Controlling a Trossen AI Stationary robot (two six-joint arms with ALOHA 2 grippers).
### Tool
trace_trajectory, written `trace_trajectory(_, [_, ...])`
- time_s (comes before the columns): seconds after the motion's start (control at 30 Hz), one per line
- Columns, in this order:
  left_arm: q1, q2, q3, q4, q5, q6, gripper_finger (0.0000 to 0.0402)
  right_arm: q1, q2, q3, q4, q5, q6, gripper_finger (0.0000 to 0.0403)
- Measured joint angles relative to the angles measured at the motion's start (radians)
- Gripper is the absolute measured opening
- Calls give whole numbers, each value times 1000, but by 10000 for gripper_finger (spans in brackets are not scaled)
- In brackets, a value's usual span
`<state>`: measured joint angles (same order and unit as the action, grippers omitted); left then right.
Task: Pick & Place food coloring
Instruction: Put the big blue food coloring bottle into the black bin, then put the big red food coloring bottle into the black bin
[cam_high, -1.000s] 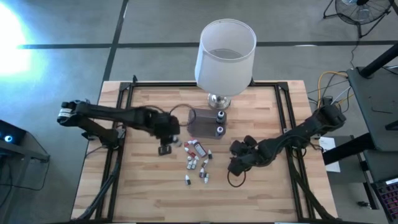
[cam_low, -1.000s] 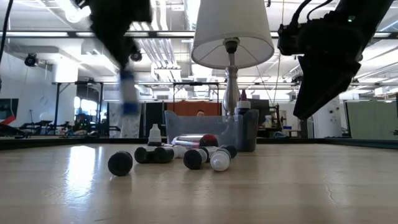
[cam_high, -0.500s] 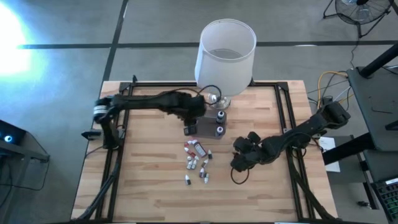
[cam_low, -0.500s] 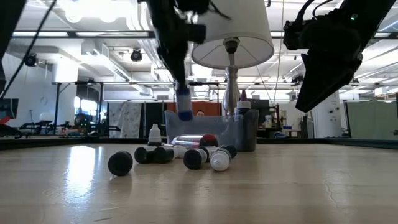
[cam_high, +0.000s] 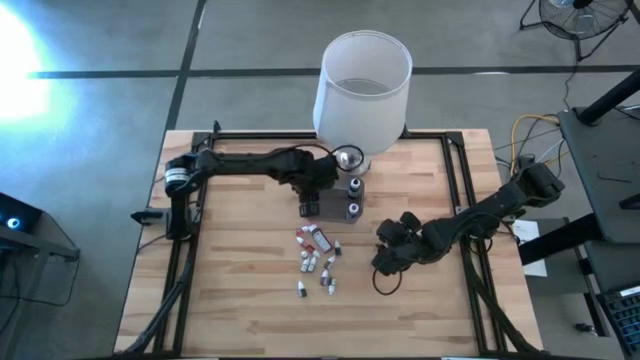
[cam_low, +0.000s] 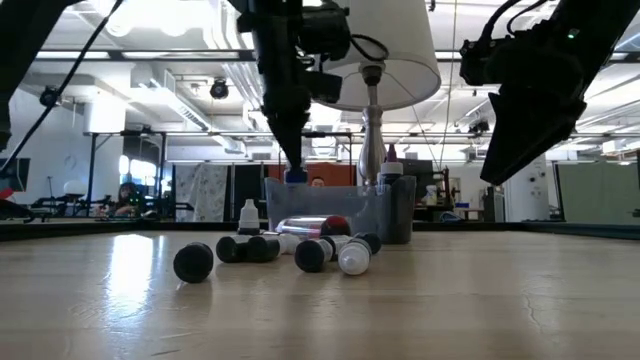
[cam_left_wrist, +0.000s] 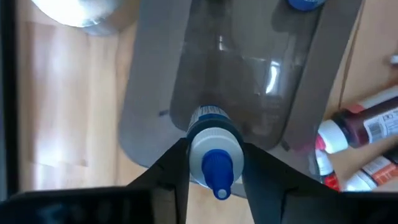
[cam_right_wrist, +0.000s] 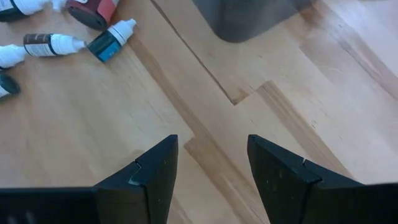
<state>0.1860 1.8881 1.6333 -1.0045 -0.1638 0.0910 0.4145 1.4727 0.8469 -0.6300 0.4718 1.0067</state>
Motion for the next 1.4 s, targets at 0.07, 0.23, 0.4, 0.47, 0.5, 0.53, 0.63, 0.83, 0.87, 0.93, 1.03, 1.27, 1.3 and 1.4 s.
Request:
trace_trajectory(0.07, [0, 0, -12, -2, 38, -14, 110, 0, 0, 0, 2, 1, -11, 185])
trace_trajectory(0.23, [-2, -5, -34, -2, 67, -23, 140, 0, 0, 0, 2, 0, -20, 185])
trace_trajectory(0.4, [-6, -17, -31, -7, 67, -27, 143, 0, 0, 0, 2, 0, -24, 185])
trace_trajectory(0.47, [-7, -33, -25, -12, 67, -42, 143, 0, 0, 0, 2, 0, -26, 185])
trace_trajectory(0.5, [-7, -48, -24, -10, 67, -49, 143, 0, 0, 0, 3, 0, -31, 185])
trace_trajectory(0.53, [-10, -63, -24, -13, 67, -58, 143, 0, 0, 0, 4, -1, -38, 185])
trace_trajectory(0.63, [-25, -116, -23, -27, 65, -90, 143, 0, 0, -1, 5, -2, -60, 185])
trace_trajectory(0.83, [-101, -236, -59, -103, 171, -162, 144, -1, 0, -2, 8, -7, -91, 185])
trace_trajectory(0.87, [-120, -260, -87, -92, 203, -130, 144, -1, 0, -2, 8, -9, -107, 185])
trace_trajectory(0.93, [-162, -298, -170, -48, 246, -18, 144, -1, 0, -3, 14, -18, -162, 185])
trace_trajectory(1.03, [-216, -330, -303, 67, 254, 169, 144, -3, 0, -3, 40, -49, -277, 185])
trace_trajectory(1.27, [-292, -282, -431, 325, 245, 310, 144, -3, 0, -4, 92, -84, -353, 185])
trace_trajectory(1.3, [-298, -267, -431, 364, 246, 321, 144, -3, 0, -4, 107, -101, -353, 185])
trace_trajectory(1.4, [-301, -219, -430, 459, 247, 345, 144, -3, 0, -4, 131, -151, -357, 185])
